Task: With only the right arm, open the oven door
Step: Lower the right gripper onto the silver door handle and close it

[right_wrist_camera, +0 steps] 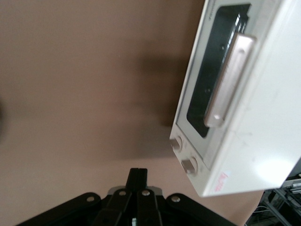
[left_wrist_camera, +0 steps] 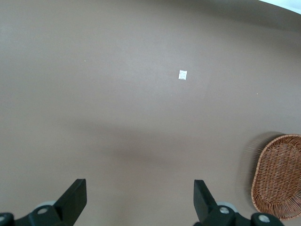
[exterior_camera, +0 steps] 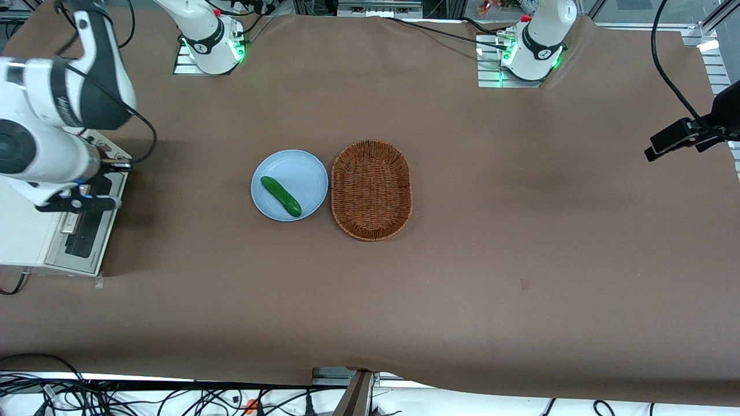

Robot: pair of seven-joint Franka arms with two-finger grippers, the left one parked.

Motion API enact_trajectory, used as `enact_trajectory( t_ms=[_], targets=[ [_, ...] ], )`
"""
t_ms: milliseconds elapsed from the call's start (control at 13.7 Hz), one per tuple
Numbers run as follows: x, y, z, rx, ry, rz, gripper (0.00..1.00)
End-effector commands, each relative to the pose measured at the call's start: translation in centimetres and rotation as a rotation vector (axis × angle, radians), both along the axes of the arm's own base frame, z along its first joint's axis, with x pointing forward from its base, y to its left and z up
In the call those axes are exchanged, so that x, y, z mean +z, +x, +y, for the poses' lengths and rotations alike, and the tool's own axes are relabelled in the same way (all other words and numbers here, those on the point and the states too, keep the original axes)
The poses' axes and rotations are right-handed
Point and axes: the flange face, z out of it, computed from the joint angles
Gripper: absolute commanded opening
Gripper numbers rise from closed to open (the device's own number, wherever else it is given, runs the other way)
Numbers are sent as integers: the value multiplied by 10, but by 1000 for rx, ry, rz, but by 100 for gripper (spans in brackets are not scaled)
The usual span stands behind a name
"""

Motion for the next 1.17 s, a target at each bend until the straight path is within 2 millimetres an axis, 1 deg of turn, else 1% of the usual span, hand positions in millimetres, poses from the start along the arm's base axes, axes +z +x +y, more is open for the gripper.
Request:
enact_trajectory(
  t_ms=[0,73,146,219,292,365,511,657,803,876,949,1022,1095],
  targets=[
    [-16,10,2,9,-120,-42,0],
    [-39,15,4,37,-225,-53,0],
    [-61,16,1,44,-294,-73,0],
    [-78,13,-1,41,-339,-96,0],
    [-90,9,-8,61,-376,-104,0],
    [-92,8,-15,75,-410,-109,0],
    [-91,10,-30,78,-448,-108,0],
    [-99,10,-44,73,-474,-92,0],
    [-100,10,-60,47,-485,-84,0],
    [-103,10,-66,40,-488,-79,0],
    [-104,10,-69,35,-491,-76,0],
    [-110,10,-70,36,-493,-67,0],
    [-110,10,-76,28,-497,-67,0]
  ],
)
